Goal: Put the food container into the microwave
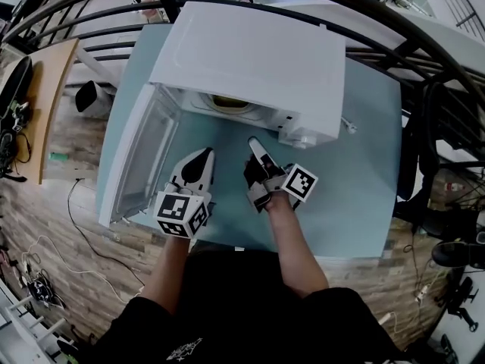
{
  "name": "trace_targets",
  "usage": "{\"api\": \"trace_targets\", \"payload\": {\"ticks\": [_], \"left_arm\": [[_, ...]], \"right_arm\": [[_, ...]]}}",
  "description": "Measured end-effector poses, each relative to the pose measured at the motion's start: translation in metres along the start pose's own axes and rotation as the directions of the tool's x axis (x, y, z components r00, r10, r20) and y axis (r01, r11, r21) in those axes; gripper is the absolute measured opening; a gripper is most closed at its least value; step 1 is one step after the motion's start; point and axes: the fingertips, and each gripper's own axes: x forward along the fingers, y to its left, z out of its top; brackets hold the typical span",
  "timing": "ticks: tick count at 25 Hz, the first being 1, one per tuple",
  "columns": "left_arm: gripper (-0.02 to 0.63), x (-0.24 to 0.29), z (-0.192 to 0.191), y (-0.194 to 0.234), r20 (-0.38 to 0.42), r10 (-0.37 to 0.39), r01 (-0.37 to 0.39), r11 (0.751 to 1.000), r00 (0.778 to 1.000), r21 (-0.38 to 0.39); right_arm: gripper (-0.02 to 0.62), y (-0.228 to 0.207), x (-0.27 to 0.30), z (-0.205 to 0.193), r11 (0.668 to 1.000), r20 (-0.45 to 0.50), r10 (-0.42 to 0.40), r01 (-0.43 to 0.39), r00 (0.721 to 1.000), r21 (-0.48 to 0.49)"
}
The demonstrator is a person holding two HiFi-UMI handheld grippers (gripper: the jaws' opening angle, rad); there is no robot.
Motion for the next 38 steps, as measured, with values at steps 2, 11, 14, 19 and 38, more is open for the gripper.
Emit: {"api": "trace_targets", "payload": {"ticks": [2, 11, 14, 19, 38], "left_arm": [[0.008, -0.007, 0.000, -0.009, 0.010, 0.015, -0.015, 1.000, 1.000, 0.007], [0.008, -0.040, 0.009, -0.052, 0.036, 0.038, -0.038, 0.999, 0.999, 0.004], [0.008, -0.048, 0.009, -0.067, 0.059, 0.044, -0.043, 0.999, 0.997, -0.010], [0.008, -0.065, 0.009, -0.086, 0.097, 0.073, -0.074, 0.997, 0.993, 0.012], [0.008, -0.130, 0.031, -0.135, 0.216, 0.183, -0.189, 0.982, 0.959, 0.010]], "right_arm": [[0.006, 0.005, -0.012, 0.001, 1.000, -0.006, 0.008, -0.008, 1.000, -0.004], [0.006, 0.039, -0.050, 0.004, 0.999, -0.033, 0.052, -0.052, 0.998, -0.014], [0.006, 0.047, -0.063, 0.003, 0.997, -0.046, 0.070, -0.071, 0.997, -0.021], [0.006, 0.057, -0.083, -0.002, 0.995, -0.078, 0.083, -0.087, 0.993, -0.048], [0.006, 0.127, -0.154, 0.018, 0.874, -0.144, -0.017, -0.055, 0.989, -0.482]]}}
